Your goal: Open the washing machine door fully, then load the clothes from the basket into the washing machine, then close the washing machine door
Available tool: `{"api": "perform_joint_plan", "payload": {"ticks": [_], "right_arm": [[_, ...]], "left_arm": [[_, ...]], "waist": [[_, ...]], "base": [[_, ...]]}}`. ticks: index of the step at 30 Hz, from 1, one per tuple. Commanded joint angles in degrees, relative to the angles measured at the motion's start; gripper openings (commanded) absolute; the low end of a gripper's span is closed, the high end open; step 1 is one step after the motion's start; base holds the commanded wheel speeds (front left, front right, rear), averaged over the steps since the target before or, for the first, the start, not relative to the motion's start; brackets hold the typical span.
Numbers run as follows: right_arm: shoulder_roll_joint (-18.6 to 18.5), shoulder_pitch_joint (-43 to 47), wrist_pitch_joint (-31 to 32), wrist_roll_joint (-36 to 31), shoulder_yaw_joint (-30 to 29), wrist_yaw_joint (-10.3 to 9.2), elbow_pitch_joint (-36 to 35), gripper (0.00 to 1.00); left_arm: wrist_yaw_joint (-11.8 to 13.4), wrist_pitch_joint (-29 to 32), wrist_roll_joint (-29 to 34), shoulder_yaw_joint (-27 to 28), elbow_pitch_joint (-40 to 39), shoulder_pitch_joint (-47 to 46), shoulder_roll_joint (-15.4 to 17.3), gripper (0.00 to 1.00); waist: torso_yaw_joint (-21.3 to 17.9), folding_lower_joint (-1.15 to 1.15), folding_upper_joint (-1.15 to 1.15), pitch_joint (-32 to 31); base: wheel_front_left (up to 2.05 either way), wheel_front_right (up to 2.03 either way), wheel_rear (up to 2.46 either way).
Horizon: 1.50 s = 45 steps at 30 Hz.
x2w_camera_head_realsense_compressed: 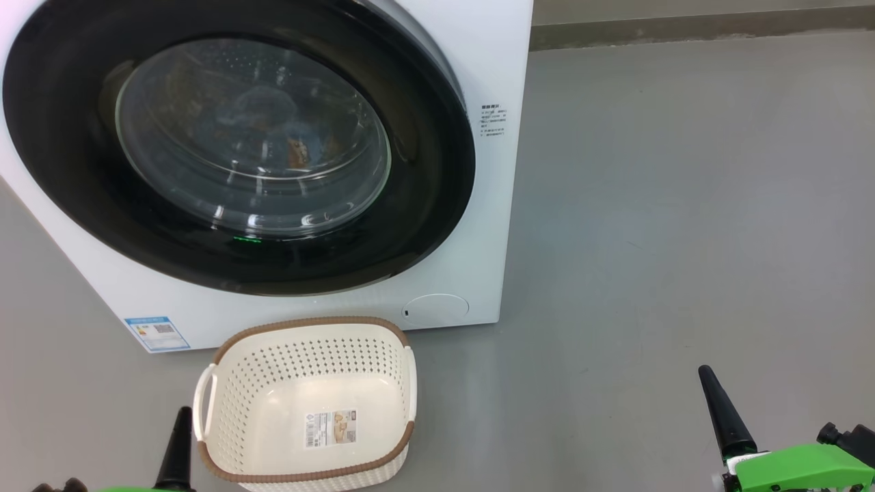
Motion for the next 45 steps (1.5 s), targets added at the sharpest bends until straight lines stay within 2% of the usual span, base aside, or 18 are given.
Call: {"api": "perform_joint_plan", "payload": {"ticks": [1, 31, 45], "right_arm": [[-0.62, -2.66, 0.27, 2.18, 0.79, -0.04, -1.01, 0.00], [-0.57, -5.60, 2.03, 20.05, -0.73, -0.12, 2.36, 0.00], [-0.36, -5.62, 2.27, 19.81, -1.03, -0.12, 2.38, 0.00]], "left_arm": [[-0.78, 0.55, -1.66, 2.14, -0.94, -2.97, 0.55, 0.00], [-4.43, 4.53, -17.92, 6.88, 1.64, -6.06, -1.07, 0.00], [-4.43, 4.69, -17.75, 7.08, 1.64, -6.07, -1.21, 0.00]], "waist": [[-0.03, 0.00, 0.00, 0.01], [-0.57, 0.00, 0.00, 0.26], [-0.57, 0.00, 0.00, 0.26]], "base": [[0.00, 0.00, 0.00], [0.00, 0.00, 0.00], [0.00, 0.00, 0.00]]}}
